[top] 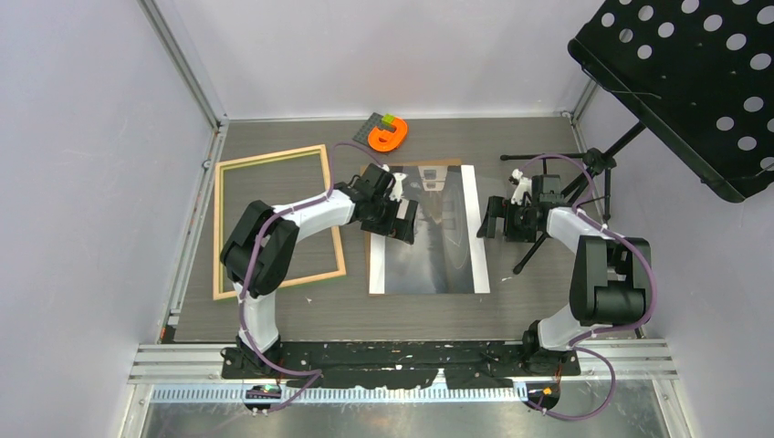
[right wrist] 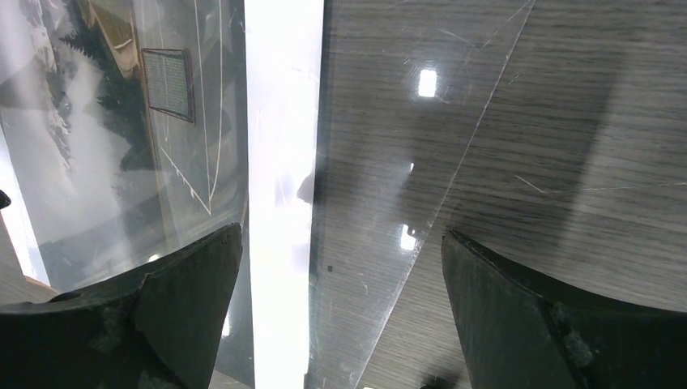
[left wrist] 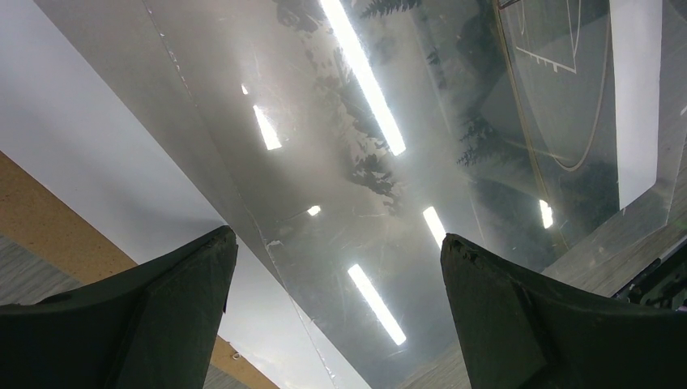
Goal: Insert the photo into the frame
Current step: Pick up the photo frame item at the center of the board.
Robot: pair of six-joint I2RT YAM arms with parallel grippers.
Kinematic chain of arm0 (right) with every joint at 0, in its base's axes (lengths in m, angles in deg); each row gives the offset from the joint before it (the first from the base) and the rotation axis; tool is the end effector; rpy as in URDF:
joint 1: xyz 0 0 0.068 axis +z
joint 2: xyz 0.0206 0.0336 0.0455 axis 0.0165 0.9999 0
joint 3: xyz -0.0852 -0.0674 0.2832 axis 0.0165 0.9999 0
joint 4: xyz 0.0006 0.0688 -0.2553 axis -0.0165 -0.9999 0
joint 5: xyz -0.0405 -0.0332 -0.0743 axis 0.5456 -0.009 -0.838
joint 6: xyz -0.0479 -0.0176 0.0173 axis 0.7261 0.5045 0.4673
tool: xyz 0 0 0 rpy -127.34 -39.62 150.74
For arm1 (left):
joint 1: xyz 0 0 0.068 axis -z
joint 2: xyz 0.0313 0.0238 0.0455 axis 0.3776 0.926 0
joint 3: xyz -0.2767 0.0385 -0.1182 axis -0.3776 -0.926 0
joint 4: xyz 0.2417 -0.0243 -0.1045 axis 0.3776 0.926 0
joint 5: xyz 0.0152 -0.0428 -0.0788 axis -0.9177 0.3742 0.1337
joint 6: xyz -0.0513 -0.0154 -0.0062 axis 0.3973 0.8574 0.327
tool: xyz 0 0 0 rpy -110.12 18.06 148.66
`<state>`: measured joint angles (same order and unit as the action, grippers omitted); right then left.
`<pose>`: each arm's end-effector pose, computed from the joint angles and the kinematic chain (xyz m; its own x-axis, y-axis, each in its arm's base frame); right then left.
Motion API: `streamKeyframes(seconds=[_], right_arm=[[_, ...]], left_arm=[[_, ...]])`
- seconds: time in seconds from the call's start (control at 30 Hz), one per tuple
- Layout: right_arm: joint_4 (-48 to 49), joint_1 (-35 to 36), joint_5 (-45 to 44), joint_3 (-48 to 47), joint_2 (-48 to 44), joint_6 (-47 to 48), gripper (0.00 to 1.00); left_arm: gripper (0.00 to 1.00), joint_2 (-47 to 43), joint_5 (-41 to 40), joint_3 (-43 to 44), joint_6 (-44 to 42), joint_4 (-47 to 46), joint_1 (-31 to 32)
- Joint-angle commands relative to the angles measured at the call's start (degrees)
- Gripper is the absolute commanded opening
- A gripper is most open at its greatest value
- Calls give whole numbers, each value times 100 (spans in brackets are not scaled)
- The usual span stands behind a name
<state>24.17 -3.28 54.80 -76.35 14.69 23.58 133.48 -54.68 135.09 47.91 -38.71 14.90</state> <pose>0.2868 -0.0068 0.1938 -0.8764 0.0916 -0.4728 -0.1007 0.9252 0.3659 0.3249 -0.2581 0.2022 -0.8748 0.2369 -0.4227 0.4170 0.8122 -0.4079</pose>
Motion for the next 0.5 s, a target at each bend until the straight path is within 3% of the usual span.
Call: streamKeyframes(seconds=[0.0, 0.47], right_arm=[[-99, 36, 108, -62, 122, -29, 100], [-99, 36, 154, -68, 164, -24, 100]], left_arm=[[99, -139, 169, 16, 46, -188, 45], [99, -201, 287, 49, 38, -272, 49]])
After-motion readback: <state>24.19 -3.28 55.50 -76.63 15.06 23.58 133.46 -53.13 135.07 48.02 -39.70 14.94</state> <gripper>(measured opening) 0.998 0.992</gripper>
